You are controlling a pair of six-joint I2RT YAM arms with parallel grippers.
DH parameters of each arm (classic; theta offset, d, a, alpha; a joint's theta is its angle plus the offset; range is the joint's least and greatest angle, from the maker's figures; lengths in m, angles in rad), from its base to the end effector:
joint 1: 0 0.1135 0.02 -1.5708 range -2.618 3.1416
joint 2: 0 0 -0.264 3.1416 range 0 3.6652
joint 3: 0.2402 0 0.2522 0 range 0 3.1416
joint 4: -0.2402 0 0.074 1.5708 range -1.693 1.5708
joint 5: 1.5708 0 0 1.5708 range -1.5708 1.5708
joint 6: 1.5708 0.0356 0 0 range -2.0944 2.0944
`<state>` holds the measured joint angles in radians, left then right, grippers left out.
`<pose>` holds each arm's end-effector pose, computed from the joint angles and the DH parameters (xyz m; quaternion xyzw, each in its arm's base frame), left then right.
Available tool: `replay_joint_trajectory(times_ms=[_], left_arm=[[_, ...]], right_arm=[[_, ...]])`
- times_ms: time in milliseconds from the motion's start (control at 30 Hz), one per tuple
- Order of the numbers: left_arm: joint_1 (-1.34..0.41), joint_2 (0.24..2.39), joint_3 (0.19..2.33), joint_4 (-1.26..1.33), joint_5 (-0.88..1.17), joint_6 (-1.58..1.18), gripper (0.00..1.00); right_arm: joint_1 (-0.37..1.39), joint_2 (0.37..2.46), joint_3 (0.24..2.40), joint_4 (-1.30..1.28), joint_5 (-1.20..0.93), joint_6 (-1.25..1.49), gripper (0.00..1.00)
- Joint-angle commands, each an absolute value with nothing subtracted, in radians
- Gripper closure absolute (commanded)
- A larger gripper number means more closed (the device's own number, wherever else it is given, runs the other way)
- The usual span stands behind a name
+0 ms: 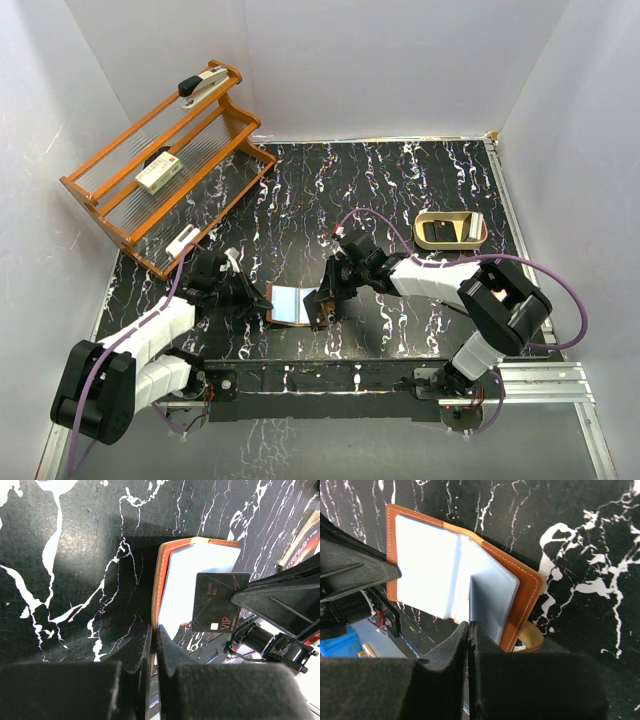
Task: Put the credit cards into the card holder
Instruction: Insert the credit card into the card holder.
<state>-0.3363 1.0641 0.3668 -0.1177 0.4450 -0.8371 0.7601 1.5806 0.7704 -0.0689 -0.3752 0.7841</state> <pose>0.1752 -0.0775 0.1558 -0.1457 0.8984 -0.3700 0.1861 0.2108 0.2184 0.1589 -0.0521 0.9250 0.3581 0.1162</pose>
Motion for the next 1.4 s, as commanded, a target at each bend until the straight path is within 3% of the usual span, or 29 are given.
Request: replay_joint_trajectory(times_ms=[0,1367], left_arm=[[-0.339,1.049,0.364,-0.110,0.465,-0.824,1.00],[-0.339,1.101,0.346,-0.150,0.409,-0.828,1.00]], right_arm=[[0.762,1.566,0.768,0.053,-0.414,0.792,1.00],[0.761,1.679,0.791,0.148,-0.429,0.838,1.00]])
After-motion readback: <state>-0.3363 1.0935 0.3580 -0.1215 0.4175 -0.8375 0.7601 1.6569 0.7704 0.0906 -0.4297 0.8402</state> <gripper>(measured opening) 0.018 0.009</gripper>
